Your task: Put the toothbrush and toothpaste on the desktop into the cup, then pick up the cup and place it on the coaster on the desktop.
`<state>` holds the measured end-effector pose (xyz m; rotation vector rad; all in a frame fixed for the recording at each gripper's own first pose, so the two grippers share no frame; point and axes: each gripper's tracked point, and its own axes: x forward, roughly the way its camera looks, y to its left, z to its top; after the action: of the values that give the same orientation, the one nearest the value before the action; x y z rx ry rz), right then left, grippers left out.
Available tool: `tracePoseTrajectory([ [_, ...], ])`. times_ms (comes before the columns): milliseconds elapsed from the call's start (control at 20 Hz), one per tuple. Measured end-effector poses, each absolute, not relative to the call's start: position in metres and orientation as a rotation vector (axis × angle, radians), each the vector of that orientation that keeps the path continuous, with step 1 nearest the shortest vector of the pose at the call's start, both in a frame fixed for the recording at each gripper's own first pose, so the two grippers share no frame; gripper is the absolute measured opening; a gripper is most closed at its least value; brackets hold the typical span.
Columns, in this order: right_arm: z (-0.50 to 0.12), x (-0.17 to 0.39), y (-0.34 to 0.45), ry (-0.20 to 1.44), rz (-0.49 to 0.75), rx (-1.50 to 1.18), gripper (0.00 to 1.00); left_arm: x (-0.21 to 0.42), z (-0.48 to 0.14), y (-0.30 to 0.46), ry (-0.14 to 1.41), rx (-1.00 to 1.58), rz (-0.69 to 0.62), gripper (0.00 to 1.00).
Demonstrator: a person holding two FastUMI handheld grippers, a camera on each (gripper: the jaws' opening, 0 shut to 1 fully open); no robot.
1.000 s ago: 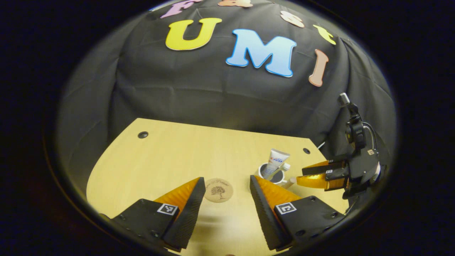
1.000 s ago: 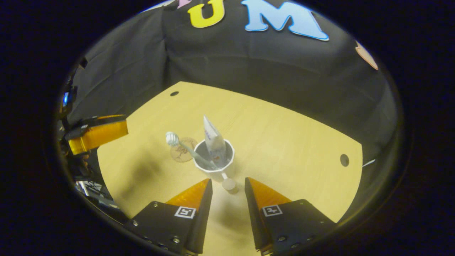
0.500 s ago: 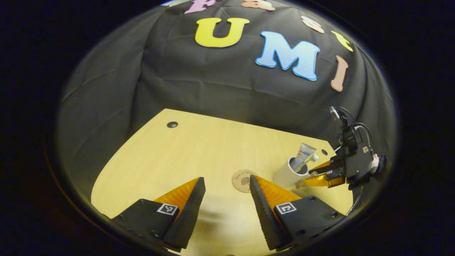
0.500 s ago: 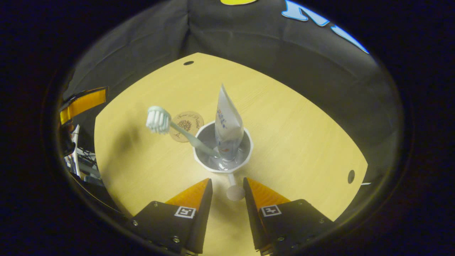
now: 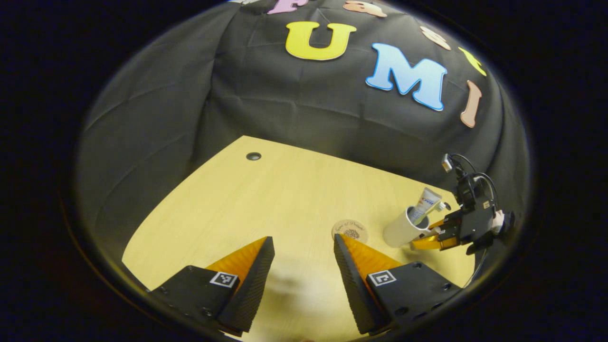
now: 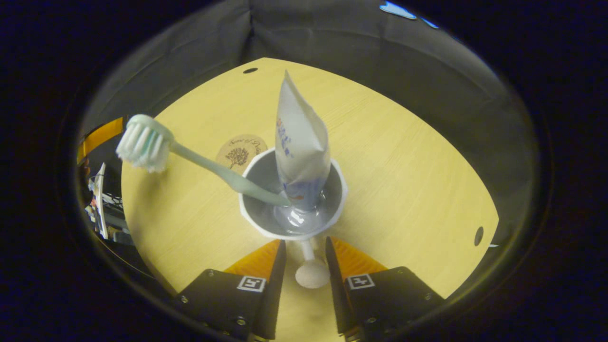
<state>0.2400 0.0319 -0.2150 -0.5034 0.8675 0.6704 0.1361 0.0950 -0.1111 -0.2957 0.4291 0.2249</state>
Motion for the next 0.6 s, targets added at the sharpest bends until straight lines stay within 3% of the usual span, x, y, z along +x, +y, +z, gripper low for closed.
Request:
tracePoseTrajectory([
  [100,-0.211,0.238,0.029,0.867,0.672,-0.498,0.30,0.132,-0.113,0.094,0.435,-0.300,0.230,0.84],
  [450,-0.216,0.240,0.033,0.849,0.630,-0.489,0.14,0.133,-0.119,0.085,0.444,-0.305,0.225,0.84],
  [600,-0.214,0.239,0.033,0.841,0.611,-0.465,0.14,0.134,-0.118,0.084,0.437,-0.298,0.220,0.84],
])
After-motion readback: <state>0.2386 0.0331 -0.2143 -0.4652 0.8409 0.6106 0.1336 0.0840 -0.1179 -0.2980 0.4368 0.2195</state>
